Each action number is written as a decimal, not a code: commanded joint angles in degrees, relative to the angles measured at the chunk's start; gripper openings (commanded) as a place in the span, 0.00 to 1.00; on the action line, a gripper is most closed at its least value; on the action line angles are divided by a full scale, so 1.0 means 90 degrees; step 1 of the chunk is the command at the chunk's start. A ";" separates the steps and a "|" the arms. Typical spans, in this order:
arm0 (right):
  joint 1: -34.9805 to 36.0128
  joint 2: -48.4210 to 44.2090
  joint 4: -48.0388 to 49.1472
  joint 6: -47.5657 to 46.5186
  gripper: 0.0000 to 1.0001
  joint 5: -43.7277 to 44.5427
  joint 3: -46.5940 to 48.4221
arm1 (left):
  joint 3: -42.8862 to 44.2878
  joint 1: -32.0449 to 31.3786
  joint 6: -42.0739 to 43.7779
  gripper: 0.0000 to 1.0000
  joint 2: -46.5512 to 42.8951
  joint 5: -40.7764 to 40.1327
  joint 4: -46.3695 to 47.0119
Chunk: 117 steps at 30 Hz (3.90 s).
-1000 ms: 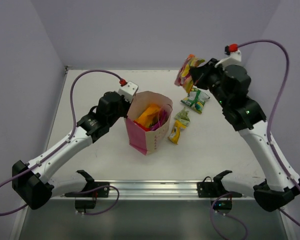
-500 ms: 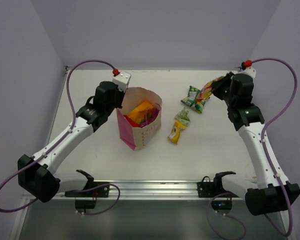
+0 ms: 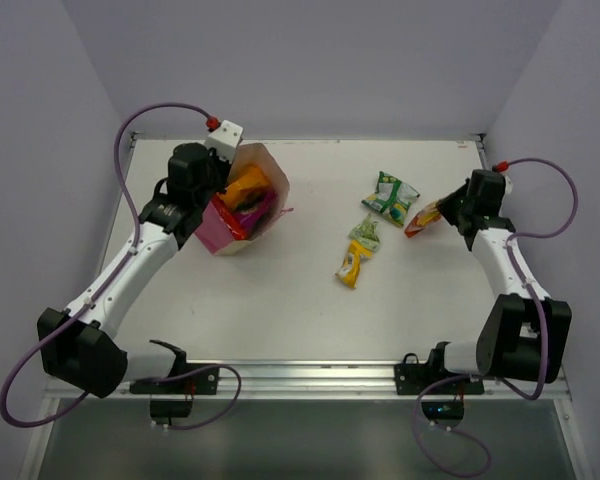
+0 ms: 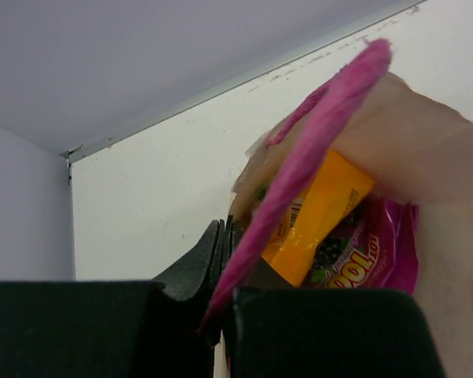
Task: Take the snacks out of the paper bag
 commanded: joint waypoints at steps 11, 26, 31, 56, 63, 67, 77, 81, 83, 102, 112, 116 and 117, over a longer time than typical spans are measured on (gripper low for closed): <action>0.0081 -0.1035 -0.1089 0.0649 0.67 0.0717 -0.1055 | -0.0947 -0.0456 -0.0009 0.00 -0.0941 0.1391 0.0403; 0.4660 -0.0826 -0.0934 -0.0368 0.71 0.0619 0.2265 | -0.0166 -0.1121 -0.0019 0.00 -0.0804 0.0697 0.0236; 0.5550 0.0328 -0.0846 -0.0036 0.67 0.0736 0.3105 | -0.0185 -0.1210 -0.0097 0.00 -0.0775 0.0756 0.0227; 0.5883 0.3201 -0.1100 0.1390 0.63 0.1419 0.3331 | -0.0214 -0.1464 -0.0555 0.00 -0.0658 0.0922 0.0187; 0.5795 0.3728 -0.0828 0.1430 0.61 0.0893 0.3409 | -0.0166 -0.1464 -0.0683 0.00 -0.0658 0.1049 0.0207; 0.5795 0.3932 -0.0495 0.1254 0.51 0.0639 0.3555 | -0.0224 -0.1464 -0.0692 0.00 -0.0658 0.1029 0.0197; 0.5805 0.3008 -0.0084 0.0210 0.00 0.0668 0.3906 | -0.0312 -0.1464 -0.0663 0.00 -0.0677 0.0366 0.0119; 0.5805 0.2733 -0.0454 -0.0288 0.00 0.0677 0.4763 | -0.0205 -0.1454 -0.0731 0.00 -0.0531 -0.0316 0.0100; 0.5805 0.2684 -0.0756 -0.0406 0.00 0.0677 0.5097 | -0.0079 -0.1454 -0.0741 0.00 -0.0453 -0.0571 0.0031; 0.5795 0.2996 -0.0486 -0.1256 0.00 -0.0170 0.5219 | -0.0282 -0.1454 -0.0771 0.00 -0.0979 0.0021 0.0812; 0.5805 0.3669 0.0308 -0.1217 0.00 -0.0533 0.4999 | -0.0585 -0.1454 -0.0917 0.00 -0.1214 0.0873 0.0803; 0.5805 0.3690 -0.0337 -0.1188 0.00 -0.0514 0.5682 | -0.0722 -0.1454 -0.0868 0.00 -0.1253 0.0397 0.0754; 0.5805 0.3631 -0.0464 -0.1159 0.00 -0.0514 0.5771 | -0.0751 -0.1454 -0.0849 0.00 -0.1224 0.0279 0.0715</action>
